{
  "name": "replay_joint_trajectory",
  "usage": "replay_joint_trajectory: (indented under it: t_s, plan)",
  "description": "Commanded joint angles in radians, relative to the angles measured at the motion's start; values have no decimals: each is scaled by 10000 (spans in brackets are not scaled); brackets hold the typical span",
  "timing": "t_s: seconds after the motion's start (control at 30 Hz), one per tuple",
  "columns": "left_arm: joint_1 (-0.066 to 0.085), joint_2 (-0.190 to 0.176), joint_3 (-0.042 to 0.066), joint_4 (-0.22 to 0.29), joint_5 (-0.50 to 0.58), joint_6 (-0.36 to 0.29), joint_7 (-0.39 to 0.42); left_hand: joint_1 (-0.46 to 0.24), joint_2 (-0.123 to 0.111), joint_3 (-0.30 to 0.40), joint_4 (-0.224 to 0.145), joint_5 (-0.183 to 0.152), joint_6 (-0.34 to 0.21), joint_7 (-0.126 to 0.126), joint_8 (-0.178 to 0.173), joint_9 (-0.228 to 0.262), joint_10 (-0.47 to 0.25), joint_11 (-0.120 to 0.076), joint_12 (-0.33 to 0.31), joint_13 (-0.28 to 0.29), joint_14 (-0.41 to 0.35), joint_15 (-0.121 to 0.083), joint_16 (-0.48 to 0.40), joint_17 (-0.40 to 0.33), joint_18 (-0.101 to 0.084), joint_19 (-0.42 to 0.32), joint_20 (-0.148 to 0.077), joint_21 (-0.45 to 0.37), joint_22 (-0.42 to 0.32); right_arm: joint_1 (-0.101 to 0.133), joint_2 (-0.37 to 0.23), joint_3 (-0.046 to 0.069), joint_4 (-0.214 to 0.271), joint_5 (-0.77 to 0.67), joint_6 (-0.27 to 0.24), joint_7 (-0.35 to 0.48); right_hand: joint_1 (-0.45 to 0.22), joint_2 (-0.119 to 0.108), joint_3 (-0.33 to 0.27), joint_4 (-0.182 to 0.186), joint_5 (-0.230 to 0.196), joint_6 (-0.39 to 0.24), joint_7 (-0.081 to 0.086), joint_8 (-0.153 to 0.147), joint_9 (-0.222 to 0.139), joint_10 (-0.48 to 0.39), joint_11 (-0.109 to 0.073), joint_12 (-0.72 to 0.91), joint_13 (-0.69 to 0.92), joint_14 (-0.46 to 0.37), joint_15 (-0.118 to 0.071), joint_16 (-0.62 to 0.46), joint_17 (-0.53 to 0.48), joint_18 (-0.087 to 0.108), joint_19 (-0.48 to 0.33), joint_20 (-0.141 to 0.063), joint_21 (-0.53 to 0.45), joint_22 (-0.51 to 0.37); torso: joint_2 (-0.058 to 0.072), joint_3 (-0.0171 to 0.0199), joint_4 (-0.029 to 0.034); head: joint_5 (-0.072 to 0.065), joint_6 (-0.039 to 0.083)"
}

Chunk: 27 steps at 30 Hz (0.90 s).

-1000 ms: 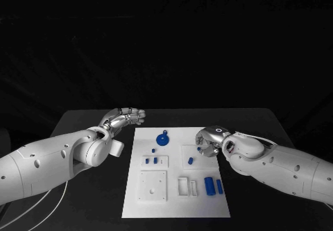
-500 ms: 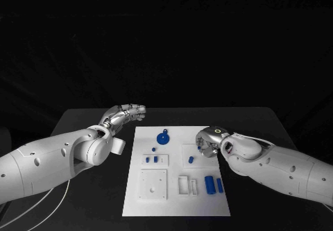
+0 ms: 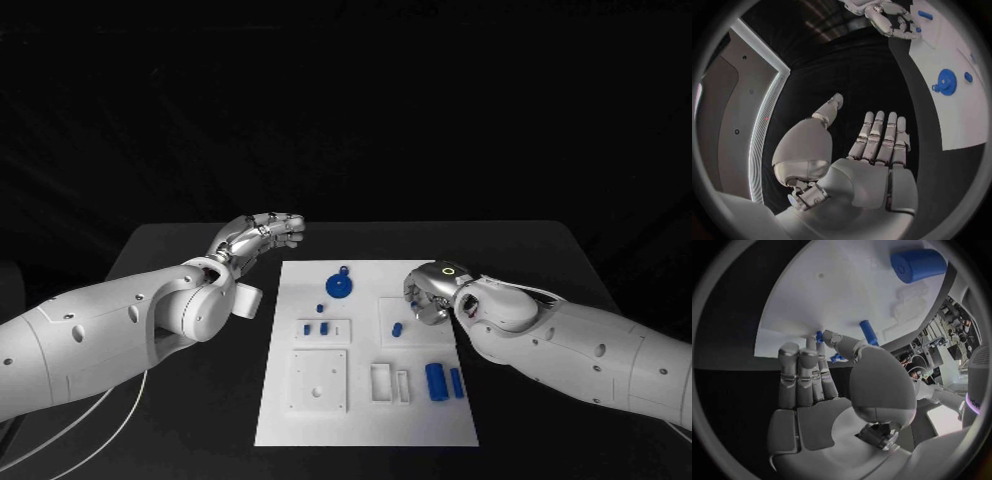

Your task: Assemble the parts on the task board

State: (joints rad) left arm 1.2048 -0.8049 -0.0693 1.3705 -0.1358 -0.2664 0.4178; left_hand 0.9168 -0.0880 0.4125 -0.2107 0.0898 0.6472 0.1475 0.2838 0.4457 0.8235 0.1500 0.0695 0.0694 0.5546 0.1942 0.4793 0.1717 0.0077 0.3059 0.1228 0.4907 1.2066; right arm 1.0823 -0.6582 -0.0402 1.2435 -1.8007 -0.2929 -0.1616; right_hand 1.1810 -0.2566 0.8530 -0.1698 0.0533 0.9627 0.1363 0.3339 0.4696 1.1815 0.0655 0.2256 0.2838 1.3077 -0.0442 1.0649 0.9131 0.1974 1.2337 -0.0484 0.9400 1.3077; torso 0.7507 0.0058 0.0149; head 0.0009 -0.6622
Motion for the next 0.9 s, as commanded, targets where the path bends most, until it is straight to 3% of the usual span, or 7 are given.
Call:
replay_joint_trajectory:
  t_s: [0.03, 0.17, 0.53, 0.57, 0.63, 0.73, 0.9]
  plan:
    - [17, 12, 11, 35, 67, 25, 184, -78, 58, -70, -29, 70, -76, 39, -29, -4, -36, 50, -22, -3, -57, -43, -46, 17, -77, 85, -34, -65, -4, -102, 55, -65, -14, -356, 195, -116, -19, 95, 63, -11, -38, 108, -7, 65, 29, 137, -46, 16, 32, 15, -76, 71, -4, 644, 30, -37, 41, 196, 0, 8, 2, 12, -14]
    - [17, 7, 11, 30, 68, 36, 177, -10, 93, -40, -88, 118, -110, 56, -34, -1, -42, 63, -21, -3, -57, -44, -54, 40, -77, 167, -72, -82, -17, -113, 77, -72, -54, -461, 232, -195, -59, 70, 82, -25, -44, 377, -127, 216, 101, 489, -167, 149, 144, 4, -191, 69, -9, 644, 13, -48, 69, 201, 0, 7, -4, 33, -29]
    - [17, 4, 10, 23, 148, 318, 257, 0, 100, -47, -134, 126, -85, 138, -6, 17, -57, 111, -24, -4, -57, 0, -66, 68, -77, 251, -97, -113, -35, -118, 106, -89, -68, -745, 157, -340, -68, 101, 123, -45, -43, 528, -199, 291, 143, 658, -239, 174, 240, 6, -261, 64, -17, 644, 4, -65, 94, 198, -4, 10, -13, 17, -38]
    - [17, 3, 10, 21, 210, 381, 344, -2, 219, -8, -108, 222, 30, 357, 57, 46, -3, 223, 2, 9, 68, 70, -3, 112, -63, 338, -125, -105, -41, -118, 107, -90, -74, -748, 121, -348, -11, 145, 161, -76, -43, 665, -253, 366, 178, 807, -288, 245, 292, 8, -301, 64, -17, 644, 1, -74, 102, 200, -5, 13, -14, 18, -34]
    - [17, 11, 10, 39, 277, 456, 468, -167, 565, 67, 62, 763, 137, 627, 114, 68, 173, 491, 50, 30, 266, 177, 71, 192, -43, 556, -114, -136, -91, -118, 107, -90, -91, -745, 19, -345, -10, 151, 169, -85, -43, 688, -266, 376, 184, 827, -301, 248, 308, 8, -318, 64, -18, 644, 3, -76, 109, 201, -5, 11, -16, 21, -28]
    - [18, 23, 10, 29, 277, 516, 466, -652, 1056, 77, 468, 1410, 169, 747, 128, 62, 294, 643, 21, 15, 359, 256, 38, 248, 80, 705, -50, -278, -196, -118, 102, -90, -81, -719, -33, -315, -10, 165, 189, -92, -43, 720, -281, 390, 192, 860, -319, 254, 331, 10, -336, 62, -20, 644, 2, -77, 117, 201, -6, 12, -14, 26, -38]
    - [18, 31, 10, -17, 359, 365, 692, -643, 1219, 130, 389, 1663, 221, 759, 163, 70, 517, 746, 85, 43, 648, 337, 140, 350, 211, 872, 6, -270, -169, -117, 44, -90, 10, -620, -168, -269, -10, 162, 223, -97, -42, 744, -292, 397, 198, 883, -332, 251, 354, 10, -349, 58, -24, 644, -3, -78, 125, 202, -2, 15, -10, 37, -45]
